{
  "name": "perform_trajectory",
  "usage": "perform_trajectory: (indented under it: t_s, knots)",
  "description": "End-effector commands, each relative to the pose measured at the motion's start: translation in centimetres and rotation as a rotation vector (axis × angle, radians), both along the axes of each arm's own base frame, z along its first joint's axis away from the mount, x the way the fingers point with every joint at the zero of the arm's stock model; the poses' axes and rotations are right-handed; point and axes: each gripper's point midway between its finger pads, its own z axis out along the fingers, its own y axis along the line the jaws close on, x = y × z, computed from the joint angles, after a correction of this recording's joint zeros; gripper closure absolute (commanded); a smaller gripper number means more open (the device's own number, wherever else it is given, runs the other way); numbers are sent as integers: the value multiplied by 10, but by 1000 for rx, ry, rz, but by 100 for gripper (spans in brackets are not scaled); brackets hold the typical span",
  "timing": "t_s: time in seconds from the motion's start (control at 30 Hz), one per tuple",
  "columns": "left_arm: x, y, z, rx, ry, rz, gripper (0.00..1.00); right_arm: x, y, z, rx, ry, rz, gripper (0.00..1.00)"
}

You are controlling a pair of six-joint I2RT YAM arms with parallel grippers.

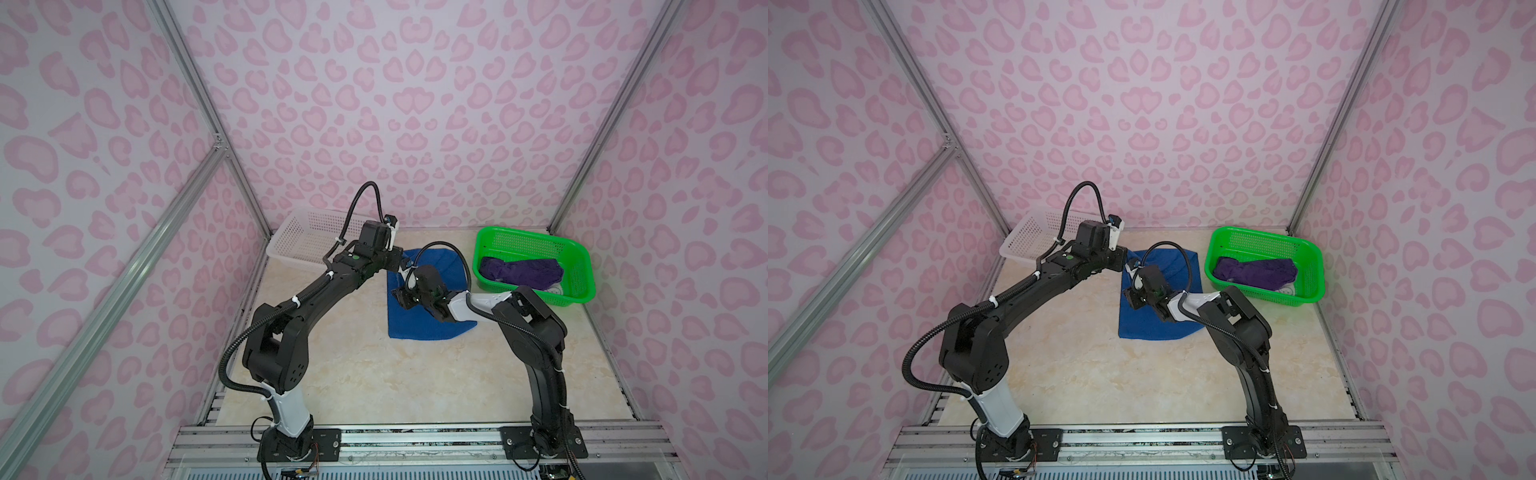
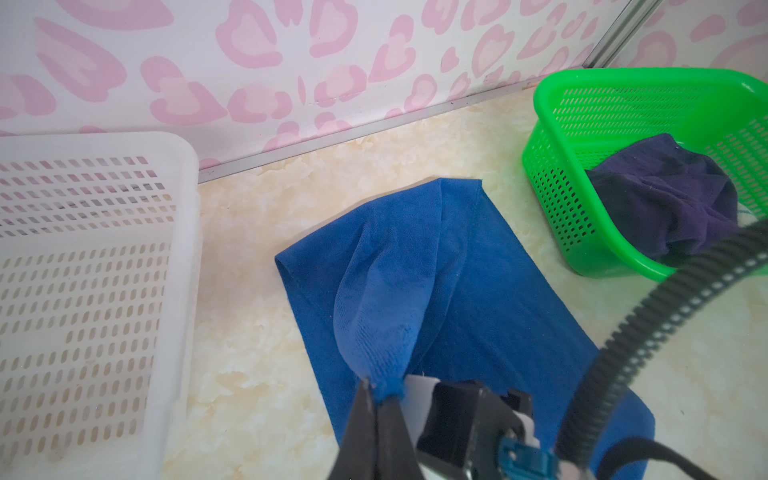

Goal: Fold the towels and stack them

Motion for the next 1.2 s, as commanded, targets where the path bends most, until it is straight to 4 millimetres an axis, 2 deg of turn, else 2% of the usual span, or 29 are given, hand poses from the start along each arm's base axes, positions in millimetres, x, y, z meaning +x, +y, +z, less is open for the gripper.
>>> perform_trajectory:
  t_s: [0.0, 0.07, 0.17, 0.2, 0.3, 0.33, 0.43, 0.57, 0.63, 0.8, 0.93, 1.07, 1.17]
  knots:
    - [2, -3, 20, -43, -36, 0, 98, 17, -9, -6, 10, -5, -135, 47]
    - [1, -2, 25, -53, -44, -1, 98, 22, -15, -12, -5, 4, -180, 50]
    - [-1, -2, 29, -63, -48, -2, 98, 26, -25, -15, -11, 12, -235, 61]
    - [-2, -2, 31, -67, -49, -3, 98, 26, -29, -15, -13, 11, -249, 67]
    - [-5, -3, 34, -80, -54, -10, 98, 29, -44, -12, -9, 18, -273, 96]
    - [-6, -3, 34, -81, -54, -11, 98, 30, -49, -9, -4, 19, -275, 100]
    - [-7, -2, 34, -81, -50, -12, 98, 31, -68, 7, -4, 5, -274, 100]
    - [-10, -2, 37, -87, -51, -16, 98, 29, -101, 35, -95, -28, -233, 100]
    - [-16, 0, 25, -78, -26, -17, 98, 29, -119, 47, -178, -43, -203, 100]
    - [-24, -1, 21, -93, -3, -30, 98, 32, -171, 74, -503, -146, -184, 100]
    - [-33, -4, 16, -102, 22, -45, 98, 32, -201, 91, -682, -199, -172, 100]
    - [-49, -7, 9, -80, 47, -67, 98, 20, -219, 101, -794, -239, -136, 100]
    - [-61, -5, -2, -53, 76, -69, 98, 2, -225, 94, -848, -234, -64, 100]
